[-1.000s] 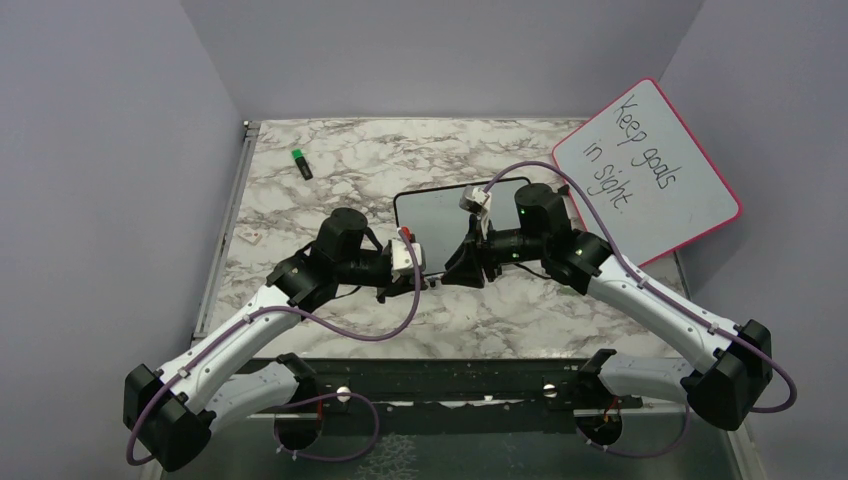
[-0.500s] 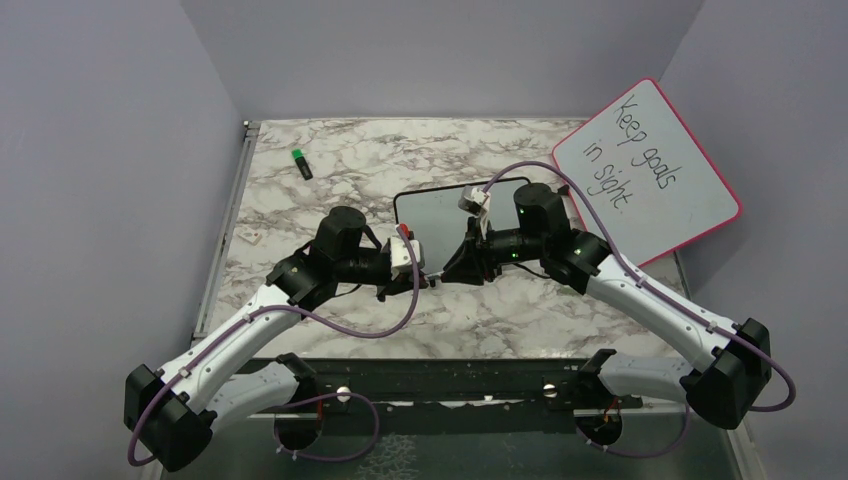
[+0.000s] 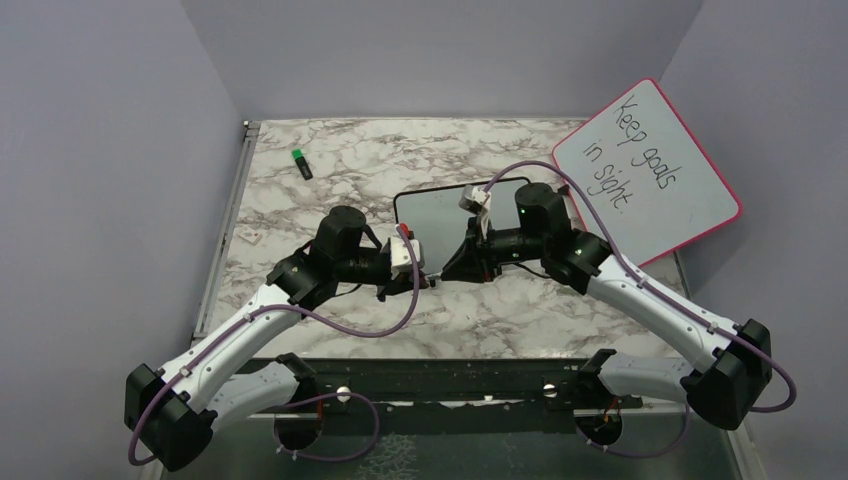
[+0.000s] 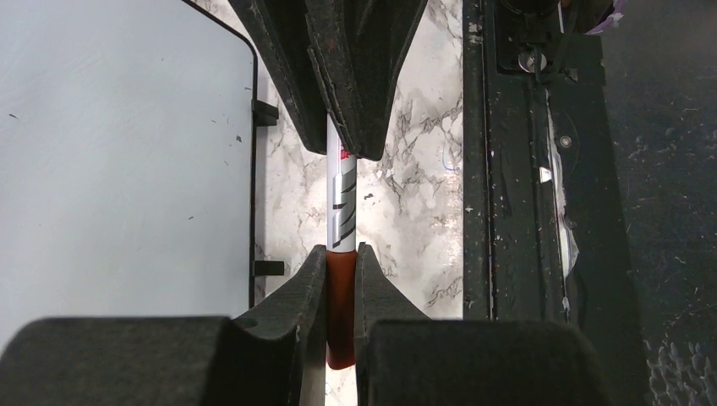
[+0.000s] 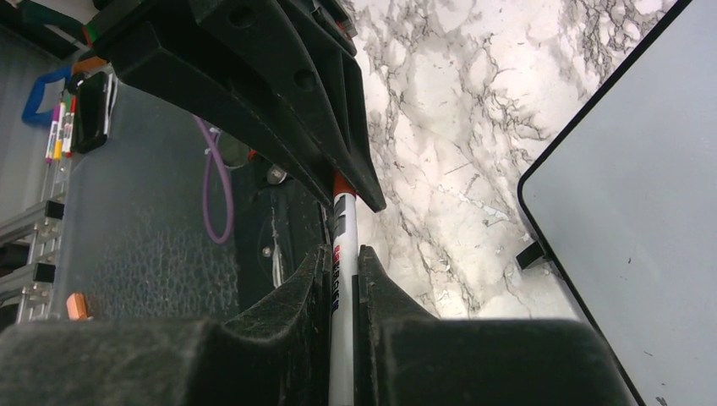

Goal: Write a sentence on the whiteboard
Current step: Open the whiteboard marker at the center of the board.

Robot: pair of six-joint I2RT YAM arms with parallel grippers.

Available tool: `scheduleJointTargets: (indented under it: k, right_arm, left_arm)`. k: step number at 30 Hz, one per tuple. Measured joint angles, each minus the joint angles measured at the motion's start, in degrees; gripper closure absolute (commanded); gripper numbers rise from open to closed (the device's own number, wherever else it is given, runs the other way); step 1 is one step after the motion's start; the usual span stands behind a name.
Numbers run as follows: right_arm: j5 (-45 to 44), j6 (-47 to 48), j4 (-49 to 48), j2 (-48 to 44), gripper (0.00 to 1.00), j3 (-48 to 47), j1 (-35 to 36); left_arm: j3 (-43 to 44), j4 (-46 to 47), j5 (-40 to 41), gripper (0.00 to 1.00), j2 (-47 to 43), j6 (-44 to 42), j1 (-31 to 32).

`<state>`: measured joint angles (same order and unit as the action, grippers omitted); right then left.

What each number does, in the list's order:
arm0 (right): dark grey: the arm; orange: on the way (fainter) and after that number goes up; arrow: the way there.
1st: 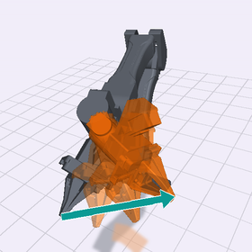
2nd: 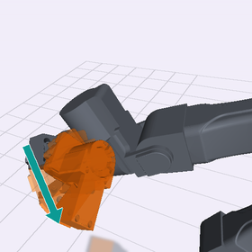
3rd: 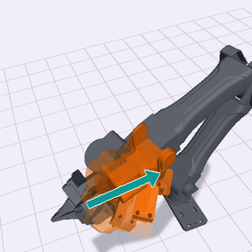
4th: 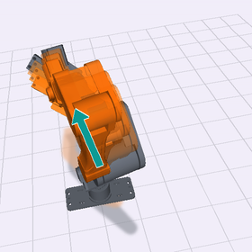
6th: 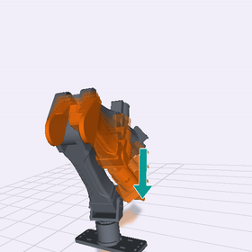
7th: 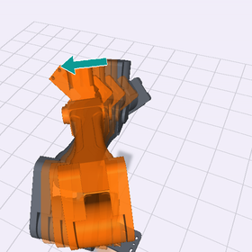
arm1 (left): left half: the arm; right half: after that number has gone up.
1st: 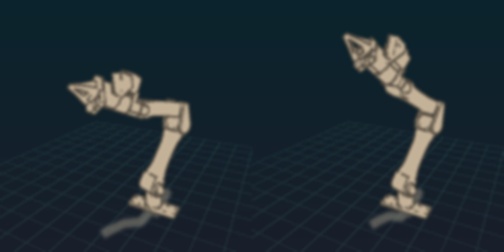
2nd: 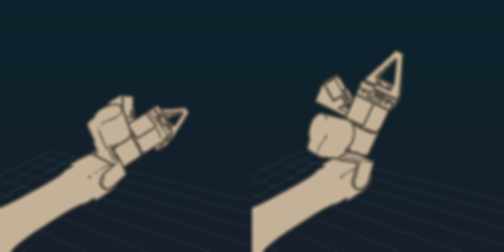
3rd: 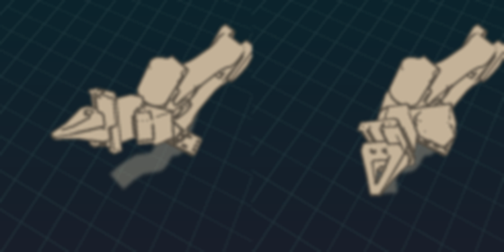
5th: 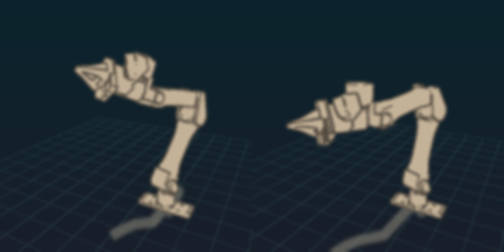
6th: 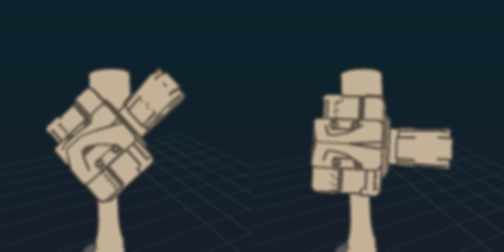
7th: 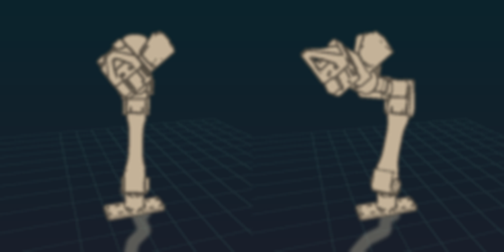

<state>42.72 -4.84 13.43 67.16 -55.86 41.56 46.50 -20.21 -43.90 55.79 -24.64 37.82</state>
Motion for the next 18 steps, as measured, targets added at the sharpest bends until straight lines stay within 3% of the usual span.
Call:
scheduleJointTargets:
  k: [12, 18]
  right_arm:
    - [-3.08, 2.19, 2.14, -4.26, 0.99, -0.04, 0.48]
    - [-6.47, 3.54, 8.59, -10.45, 0.99, -0.90, -0.15]
  left_arm:
    - [-0.02, 2.19, -0.79, 1.00, -1.44, -0.74, -0.39]
    - [-0.90, 0.92, 0.24, 1.00, -3.37, -1.38, -3.69]
